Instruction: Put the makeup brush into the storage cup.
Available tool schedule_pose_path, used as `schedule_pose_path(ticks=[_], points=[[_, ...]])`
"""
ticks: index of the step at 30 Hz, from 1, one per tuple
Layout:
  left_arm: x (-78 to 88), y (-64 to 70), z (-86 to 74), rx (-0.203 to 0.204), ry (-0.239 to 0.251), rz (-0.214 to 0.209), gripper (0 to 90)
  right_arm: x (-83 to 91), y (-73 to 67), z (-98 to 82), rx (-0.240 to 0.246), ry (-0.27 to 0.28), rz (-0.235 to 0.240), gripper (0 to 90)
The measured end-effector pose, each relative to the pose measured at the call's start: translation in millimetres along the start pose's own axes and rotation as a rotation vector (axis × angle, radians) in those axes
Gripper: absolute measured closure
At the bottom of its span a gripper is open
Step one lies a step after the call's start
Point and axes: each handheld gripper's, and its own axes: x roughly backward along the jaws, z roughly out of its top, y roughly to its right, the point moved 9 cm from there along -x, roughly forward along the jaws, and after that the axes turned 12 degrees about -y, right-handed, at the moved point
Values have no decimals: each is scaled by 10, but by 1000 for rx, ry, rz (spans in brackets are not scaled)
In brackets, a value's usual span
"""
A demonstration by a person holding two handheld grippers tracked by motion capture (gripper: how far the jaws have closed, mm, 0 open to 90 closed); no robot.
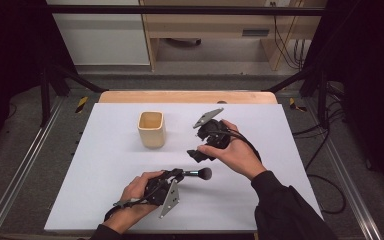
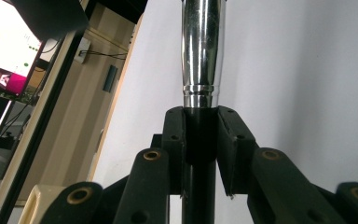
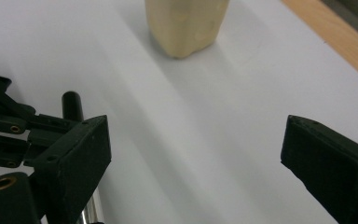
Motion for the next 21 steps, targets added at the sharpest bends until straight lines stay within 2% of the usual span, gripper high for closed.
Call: schedule_pose_path(ticks=[4, 8, 10, 11, 12, 13, 15, 21], points=[[35, -43, 7, 48, 24, 5, 744, 129, 124, -103, -34, 78, -43, 85], [79, -77, 10, 64, 28, 9, 745, 258, 275, -231, -92, 154, -91, 92], [96, -96, 10, 70, 36, 12, 745, 320, 338, -309, -113, 191, -92, 96], [105, -101, -7, 84, 29, 13, 745, 344, 369, -354, -130, 206, -95, 95], [97, -97, 6, 114, 50, 11, 745, 364, 399, -402, -139, 218, -101, 94], [104, -108, -11, 110, 39, 12, 745, 376, 423, -453, -141, 225, -107, 91], [108, -124, -29, 114, 27, 13, 745, 396, 456, -542, -148, 240, -131, 83], [136, -160, -15, 181, 41, -1, 745, 434, 452, -696, -180, 336, -166, 73]])
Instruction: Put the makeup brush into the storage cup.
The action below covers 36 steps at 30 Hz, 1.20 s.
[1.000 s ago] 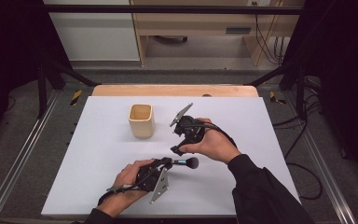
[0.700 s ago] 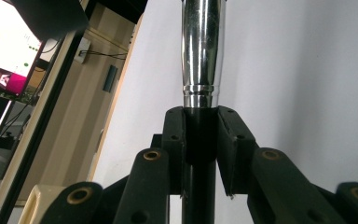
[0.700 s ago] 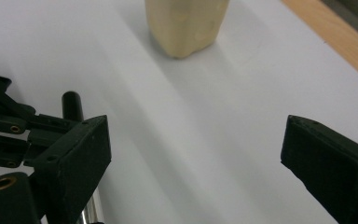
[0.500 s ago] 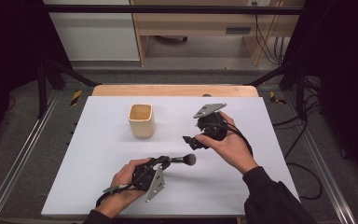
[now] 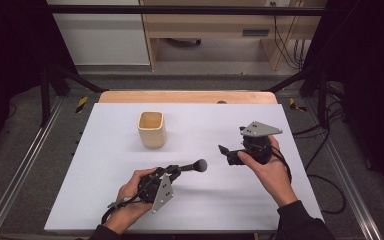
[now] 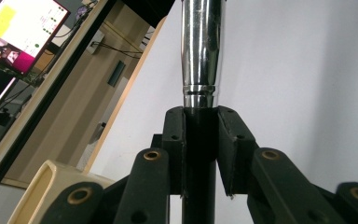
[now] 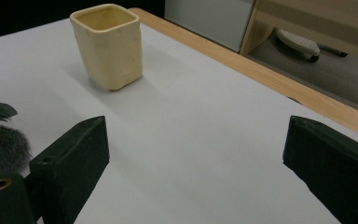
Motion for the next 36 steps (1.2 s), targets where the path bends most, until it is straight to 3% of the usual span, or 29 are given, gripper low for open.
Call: schedule_pose_path(ticks=[5, 10, 16, 19, 24, 28, 36], points=[[14, -70, 15, 92, 17, -7, 745, -14, 26, -115, -44, 46, -33, 72], [14, -128, 13, 139, 17, -10, 745, -65, 62, -205, -90, 75, -60, 86], [43, -229, 47, 225, 52, -14, 746, -127, -5, -263, -98, 79, -47, 82], [63, -287, 63, 247, 61, -4, 745, -142, -60, -272, -104, 98, -29, 80], [106, -380, 67, 265, 67, 12, 745, -163, -124, -319, -89, 108, -52, 79], [133, -458, 42, 298, 68, 25, 745, -162, -118, -371, -84, 125, -88, 78], [228, -625, 65, 344, 85, 55, 745, -144, -65, -586, -102, 117, -109, 83]])
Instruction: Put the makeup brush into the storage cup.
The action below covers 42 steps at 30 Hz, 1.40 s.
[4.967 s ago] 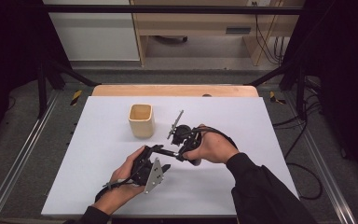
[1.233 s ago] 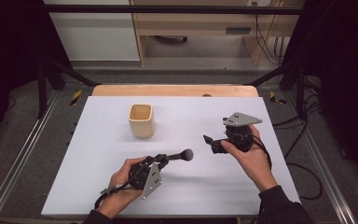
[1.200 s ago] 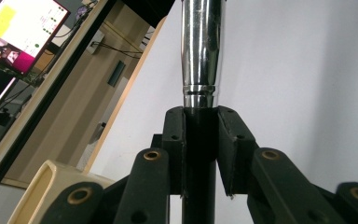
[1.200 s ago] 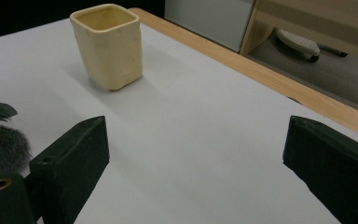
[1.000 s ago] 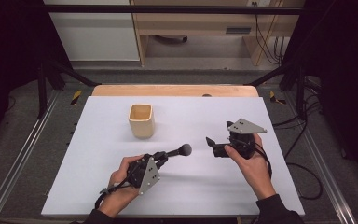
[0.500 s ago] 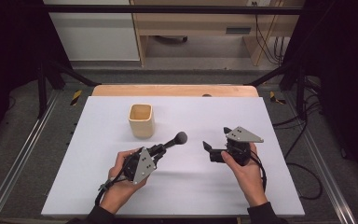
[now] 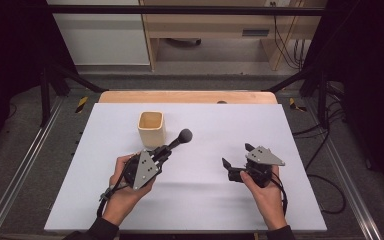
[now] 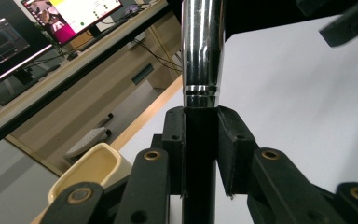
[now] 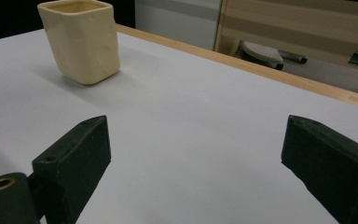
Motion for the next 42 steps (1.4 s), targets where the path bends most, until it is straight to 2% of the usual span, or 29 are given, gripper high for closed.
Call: schedule_pose_path(ticks=[3, 7, 15, 19, 26, 34, 42], points=[[10, -49, 27, 10, 4, 9, 745, -2, 16, -93, -6, -8, 0, 82], [16, -98, 47, 37, 12, 10, 745, 7, 69, -167, -19, 7, -8, 79], [17, -158, 56, 29, 8, 31, 745, 14, 136, -298, -44, 26, -26, 74], [35, -214, 59, 38, 12, 46, 745, 28, 174, -320, -37, 24, -40, 70], [52, -331, 91, 79, 20, 63, 745, 71, 263, -384, -62, 24, -59, 71], [52, -458, 132, 142, 36, 75, 745, 97, 277, -421, -73, 29, -62, 69], [37, -525, 192, 169, 43, 79, 745, 88, 273, -438, -82, 30, -51, 68]])
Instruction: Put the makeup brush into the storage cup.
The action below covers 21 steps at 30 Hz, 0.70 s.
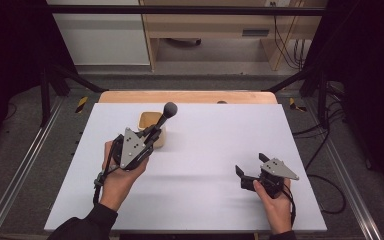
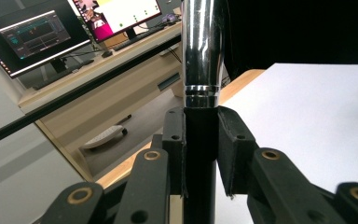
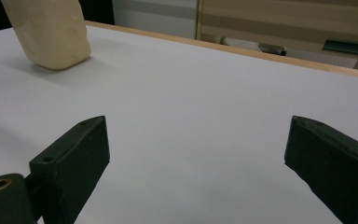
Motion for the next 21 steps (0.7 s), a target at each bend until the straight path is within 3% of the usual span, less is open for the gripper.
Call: schedule_pose_path(ticks=[2, 21], points=[[-5, -13, 13, 10, 3, 2, 745, 2, -1, 9, -27, 11, 24, 66], [-99, -257, 22, 120, 14, 14, 745, 14, 22, -24, -15, 6, 12, 62]])
